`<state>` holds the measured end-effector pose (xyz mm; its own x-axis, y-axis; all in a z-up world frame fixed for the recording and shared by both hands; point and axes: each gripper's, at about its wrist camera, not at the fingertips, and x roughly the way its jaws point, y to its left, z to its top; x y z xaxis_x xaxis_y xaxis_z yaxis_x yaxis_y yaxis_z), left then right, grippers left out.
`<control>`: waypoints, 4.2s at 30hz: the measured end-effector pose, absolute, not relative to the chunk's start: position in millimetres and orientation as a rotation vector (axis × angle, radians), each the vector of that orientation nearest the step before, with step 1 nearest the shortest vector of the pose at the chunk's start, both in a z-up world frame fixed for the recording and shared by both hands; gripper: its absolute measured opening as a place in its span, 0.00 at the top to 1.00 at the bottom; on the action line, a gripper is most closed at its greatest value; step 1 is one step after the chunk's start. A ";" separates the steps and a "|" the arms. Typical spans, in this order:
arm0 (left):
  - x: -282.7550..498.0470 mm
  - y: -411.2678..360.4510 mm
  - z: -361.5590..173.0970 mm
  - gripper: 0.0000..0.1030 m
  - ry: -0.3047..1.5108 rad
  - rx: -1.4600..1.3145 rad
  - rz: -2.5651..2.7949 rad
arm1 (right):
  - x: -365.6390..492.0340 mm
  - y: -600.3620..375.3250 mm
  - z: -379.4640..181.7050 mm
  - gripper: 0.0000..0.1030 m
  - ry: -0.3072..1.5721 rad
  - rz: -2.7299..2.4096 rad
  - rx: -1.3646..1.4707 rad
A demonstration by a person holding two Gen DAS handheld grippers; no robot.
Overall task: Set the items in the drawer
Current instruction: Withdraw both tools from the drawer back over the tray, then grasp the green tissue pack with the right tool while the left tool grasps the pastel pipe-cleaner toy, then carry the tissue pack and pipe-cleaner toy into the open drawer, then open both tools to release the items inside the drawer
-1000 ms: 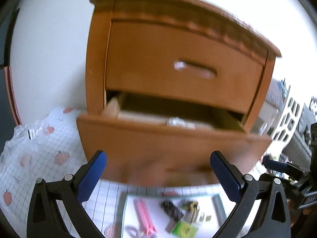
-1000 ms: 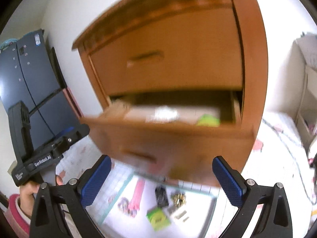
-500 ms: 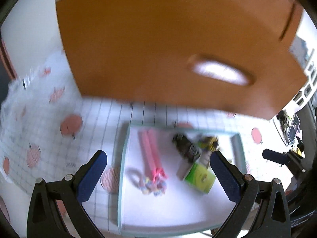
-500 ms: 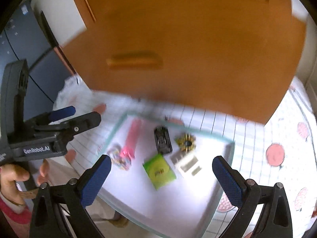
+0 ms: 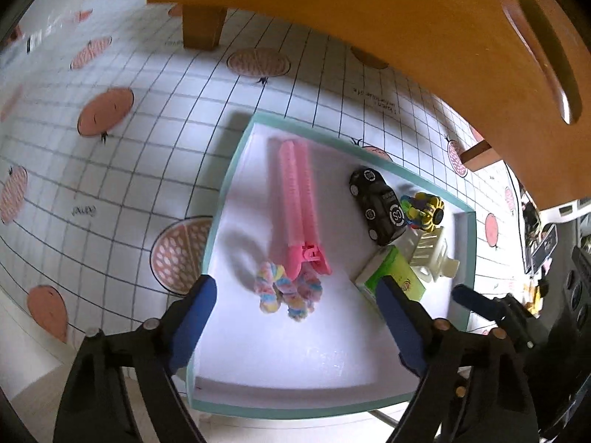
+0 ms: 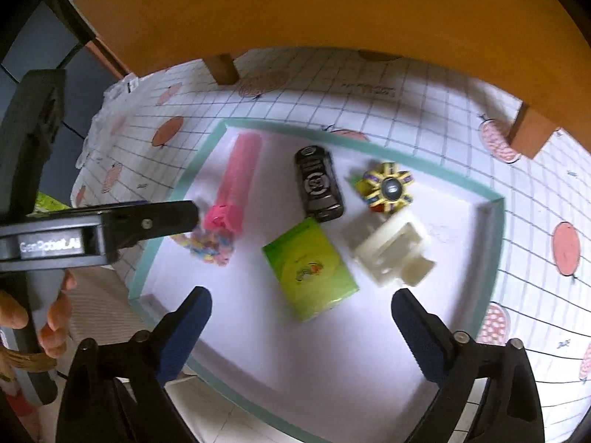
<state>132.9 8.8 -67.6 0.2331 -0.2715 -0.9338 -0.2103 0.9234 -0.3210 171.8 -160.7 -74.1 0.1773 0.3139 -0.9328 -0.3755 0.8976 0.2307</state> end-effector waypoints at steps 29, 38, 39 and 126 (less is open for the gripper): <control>146.1 3.3 -101.4 0.35 1.435 -0.438 -0.017 | 188.9 -139.4 -114.2 0.41 1.345 0.475 -0.173; 154.2 -5.2 -109.1 0.37 1.443 -0.399 -0.009 | 185.4 -141.3 -113.9 0.46 1.375 0.445 -0.172; 154.4 -6.7 -110.1 0.37 1.446 -0.395 -0.009 | 184.6 -143.0 -114.1 0.46 1.384 0.441 -0.167; 185.3 -3.6 170.7 0.84 0.459 -0.211 -0.150 | 235.7 -223.2 180.1 0.48 0.554 0.372 0.119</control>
